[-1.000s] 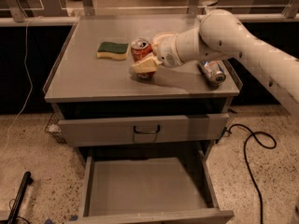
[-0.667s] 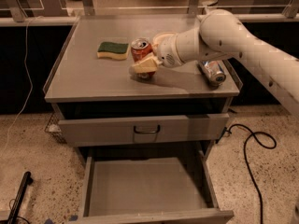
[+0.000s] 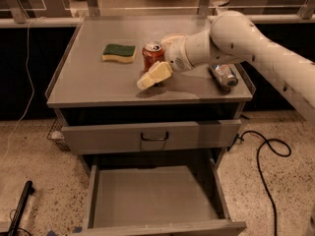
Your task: Pick coke can from middle drawer and place on counter
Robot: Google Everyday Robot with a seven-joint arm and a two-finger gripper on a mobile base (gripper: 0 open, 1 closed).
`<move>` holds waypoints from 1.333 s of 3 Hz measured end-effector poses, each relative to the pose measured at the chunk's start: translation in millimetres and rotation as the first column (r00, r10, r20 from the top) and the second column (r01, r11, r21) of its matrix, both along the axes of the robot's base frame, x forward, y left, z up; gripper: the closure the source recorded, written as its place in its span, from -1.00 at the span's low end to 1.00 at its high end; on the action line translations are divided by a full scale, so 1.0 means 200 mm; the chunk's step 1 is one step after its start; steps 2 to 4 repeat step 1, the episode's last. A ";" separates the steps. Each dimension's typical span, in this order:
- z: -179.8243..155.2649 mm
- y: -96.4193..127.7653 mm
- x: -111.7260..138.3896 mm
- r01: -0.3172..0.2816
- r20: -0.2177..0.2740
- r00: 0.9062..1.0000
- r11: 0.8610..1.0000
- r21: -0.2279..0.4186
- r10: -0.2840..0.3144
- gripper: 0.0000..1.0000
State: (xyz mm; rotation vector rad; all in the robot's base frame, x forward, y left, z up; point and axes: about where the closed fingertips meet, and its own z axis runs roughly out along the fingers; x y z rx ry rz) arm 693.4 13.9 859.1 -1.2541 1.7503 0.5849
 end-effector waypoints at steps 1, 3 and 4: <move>0.00 0.00 0.00 0.000 0.000 1.000 1.000 0.000 0.000 -1.00; 0.00 0.00 0.00 0.000 0.000 1.000 1.000 0.000 0.000 -1.00; 0.00 0.00 0.00 0.000 0.000 1.000 1.000 0.000 0.000 -1.00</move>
Offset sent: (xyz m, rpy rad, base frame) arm 0.0000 0.0000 0.0000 0.0000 0.0000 0.0000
